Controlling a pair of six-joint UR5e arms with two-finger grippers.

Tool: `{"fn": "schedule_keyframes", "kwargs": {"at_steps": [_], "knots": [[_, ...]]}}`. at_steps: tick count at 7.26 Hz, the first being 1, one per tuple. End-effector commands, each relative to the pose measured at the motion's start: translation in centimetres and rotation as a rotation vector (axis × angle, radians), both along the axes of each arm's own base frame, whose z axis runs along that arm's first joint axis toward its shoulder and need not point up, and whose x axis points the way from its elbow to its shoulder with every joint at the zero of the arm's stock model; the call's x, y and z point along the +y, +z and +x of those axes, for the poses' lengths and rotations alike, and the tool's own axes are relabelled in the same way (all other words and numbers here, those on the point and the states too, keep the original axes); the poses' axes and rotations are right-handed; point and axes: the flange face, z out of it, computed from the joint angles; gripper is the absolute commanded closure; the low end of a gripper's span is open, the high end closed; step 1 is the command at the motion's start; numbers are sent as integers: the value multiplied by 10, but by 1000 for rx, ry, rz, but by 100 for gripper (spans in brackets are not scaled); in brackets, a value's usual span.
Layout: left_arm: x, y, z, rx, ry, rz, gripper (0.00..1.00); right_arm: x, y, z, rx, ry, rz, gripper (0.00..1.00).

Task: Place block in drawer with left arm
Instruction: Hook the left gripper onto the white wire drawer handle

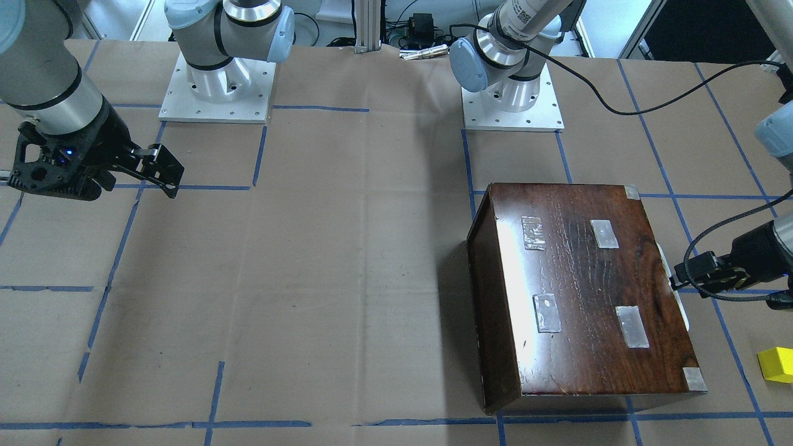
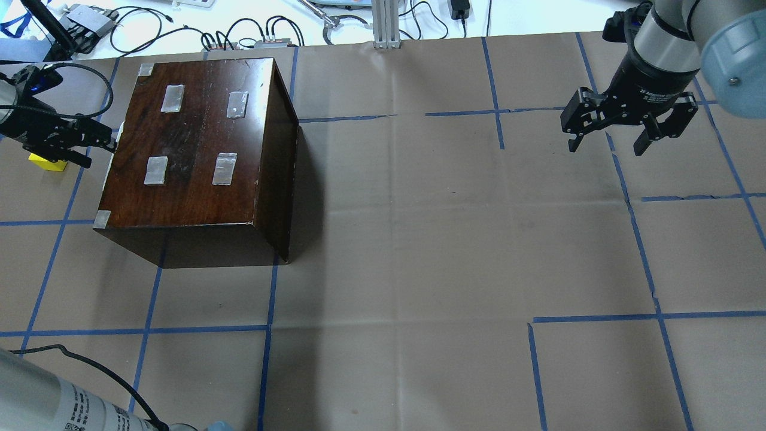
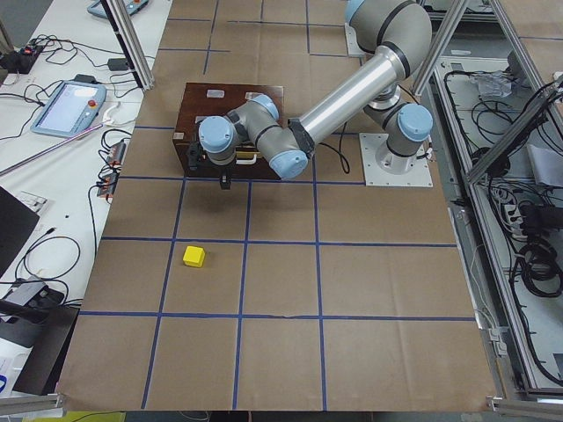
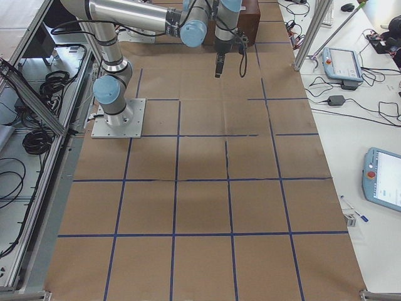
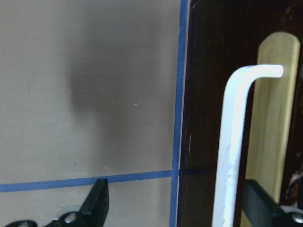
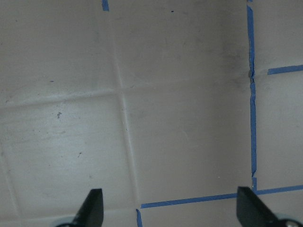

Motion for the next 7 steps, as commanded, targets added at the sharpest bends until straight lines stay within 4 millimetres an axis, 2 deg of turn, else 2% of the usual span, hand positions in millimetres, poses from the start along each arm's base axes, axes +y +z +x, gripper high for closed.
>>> {"fn": "schedule_keyframes", "kwargs": {"at_steps": [1, 5, 7], "knots": [[0, -5, 1, 0, -5, 9, 1, 0, 0, 0, 0, 0, -1, 0], [5, -3, 1, -14, -34, 8, 1, 0, 0, 0, -1, 0, -1, 0], [8, -4, 7, -49, -58, 26, 1, 0, 0, 0, 0, 0, 1, 0]]}}
